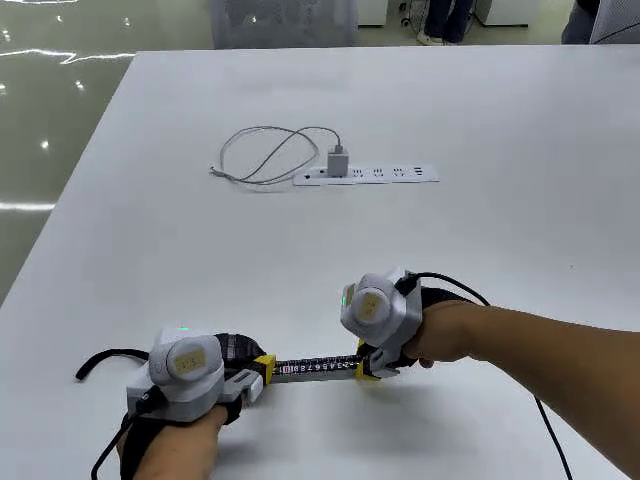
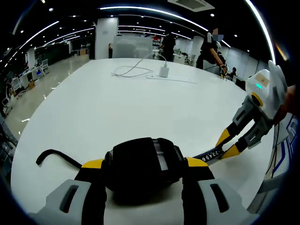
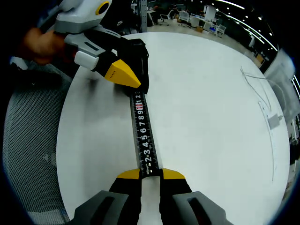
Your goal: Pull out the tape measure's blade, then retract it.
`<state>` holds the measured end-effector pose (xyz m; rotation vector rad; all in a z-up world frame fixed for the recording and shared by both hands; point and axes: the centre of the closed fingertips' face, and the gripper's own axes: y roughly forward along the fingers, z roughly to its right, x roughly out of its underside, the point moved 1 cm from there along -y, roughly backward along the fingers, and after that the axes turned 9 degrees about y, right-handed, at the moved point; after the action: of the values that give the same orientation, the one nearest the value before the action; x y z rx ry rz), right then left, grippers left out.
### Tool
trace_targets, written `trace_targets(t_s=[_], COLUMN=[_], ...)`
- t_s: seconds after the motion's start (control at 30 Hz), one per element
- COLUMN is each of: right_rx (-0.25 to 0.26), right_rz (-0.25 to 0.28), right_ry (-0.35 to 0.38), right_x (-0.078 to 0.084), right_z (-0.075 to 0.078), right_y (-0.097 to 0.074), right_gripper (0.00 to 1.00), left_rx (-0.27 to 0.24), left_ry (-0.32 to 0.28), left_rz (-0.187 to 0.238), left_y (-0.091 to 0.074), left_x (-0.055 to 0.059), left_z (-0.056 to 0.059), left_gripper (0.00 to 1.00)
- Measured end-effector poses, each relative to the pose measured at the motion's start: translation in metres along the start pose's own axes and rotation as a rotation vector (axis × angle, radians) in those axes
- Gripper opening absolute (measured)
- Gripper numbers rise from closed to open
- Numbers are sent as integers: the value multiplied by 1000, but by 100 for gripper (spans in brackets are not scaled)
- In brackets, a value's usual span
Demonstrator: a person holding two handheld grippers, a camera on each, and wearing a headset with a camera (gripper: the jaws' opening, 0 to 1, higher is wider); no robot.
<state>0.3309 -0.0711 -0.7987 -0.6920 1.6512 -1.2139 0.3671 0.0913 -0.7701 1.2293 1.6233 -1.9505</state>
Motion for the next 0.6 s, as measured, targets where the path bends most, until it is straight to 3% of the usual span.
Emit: trace_targets(t_s=[0.6], right_rx=[-9], right_rz=[11], right_ry=[3], right_x=[-8], right_z=[-1], right_y=[3], right_gripper=[10], left_rx=[2], left_ry=[-2], left_rz=[1], left_y=[0], left_x=[0], left_z=[0], left_gripper=[62])
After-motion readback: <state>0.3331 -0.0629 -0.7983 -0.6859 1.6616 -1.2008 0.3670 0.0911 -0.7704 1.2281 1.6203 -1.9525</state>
